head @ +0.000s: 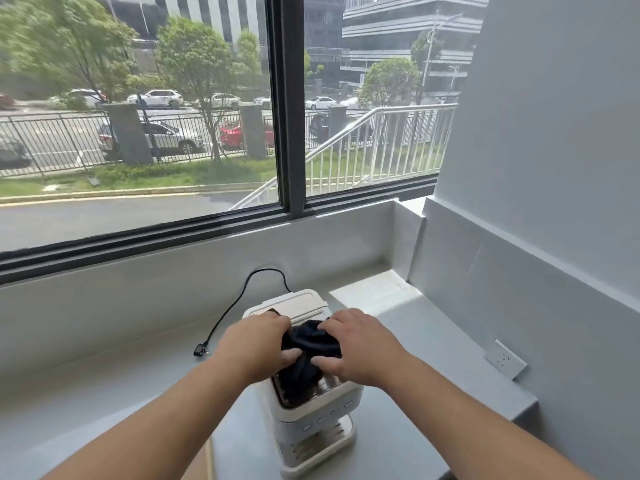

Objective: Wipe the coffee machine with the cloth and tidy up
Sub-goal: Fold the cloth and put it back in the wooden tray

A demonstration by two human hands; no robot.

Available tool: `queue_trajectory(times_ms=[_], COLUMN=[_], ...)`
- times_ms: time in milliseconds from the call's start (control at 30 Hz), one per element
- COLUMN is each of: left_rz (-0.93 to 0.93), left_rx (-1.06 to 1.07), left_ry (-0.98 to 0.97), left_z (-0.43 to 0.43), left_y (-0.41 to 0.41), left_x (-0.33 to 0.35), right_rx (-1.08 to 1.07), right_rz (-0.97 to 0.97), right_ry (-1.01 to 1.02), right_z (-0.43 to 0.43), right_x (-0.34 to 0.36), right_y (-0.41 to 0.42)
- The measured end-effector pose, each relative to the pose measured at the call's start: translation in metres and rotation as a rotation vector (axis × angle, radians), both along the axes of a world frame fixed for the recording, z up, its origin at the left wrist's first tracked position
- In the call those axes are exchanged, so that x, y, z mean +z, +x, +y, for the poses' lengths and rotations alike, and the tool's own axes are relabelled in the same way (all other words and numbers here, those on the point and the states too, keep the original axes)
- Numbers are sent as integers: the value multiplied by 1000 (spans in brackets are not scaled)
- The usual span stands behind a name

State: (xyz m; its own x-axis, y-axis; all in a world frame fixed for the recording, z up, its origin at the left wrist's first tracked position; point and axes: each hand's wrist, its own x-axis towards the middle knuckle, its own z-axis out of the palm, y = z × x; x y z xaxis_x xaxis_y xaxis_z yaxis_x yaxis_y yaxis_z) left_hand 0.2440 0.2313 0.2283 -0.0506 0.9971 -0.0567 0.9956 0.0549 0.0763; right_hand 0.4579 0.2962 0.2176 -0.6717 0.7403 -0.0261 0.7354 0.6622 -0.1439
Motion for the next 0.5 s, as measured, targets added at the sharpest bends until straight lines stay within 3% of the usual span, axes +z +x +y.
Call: queue_trajectory(times_ms=[300,500], left_rz=[-192,-338], left_rx=[37,43], left_ry=[164,315], left_z=[-13,-14], left_y=[-41,-59], left_x=[7,29], right_rx=[-85,-11], right_rz=[-82,88], right_ry=[144,145], right_z=[-20,-37], right_x=[7,17], right_y=[-44,-66])
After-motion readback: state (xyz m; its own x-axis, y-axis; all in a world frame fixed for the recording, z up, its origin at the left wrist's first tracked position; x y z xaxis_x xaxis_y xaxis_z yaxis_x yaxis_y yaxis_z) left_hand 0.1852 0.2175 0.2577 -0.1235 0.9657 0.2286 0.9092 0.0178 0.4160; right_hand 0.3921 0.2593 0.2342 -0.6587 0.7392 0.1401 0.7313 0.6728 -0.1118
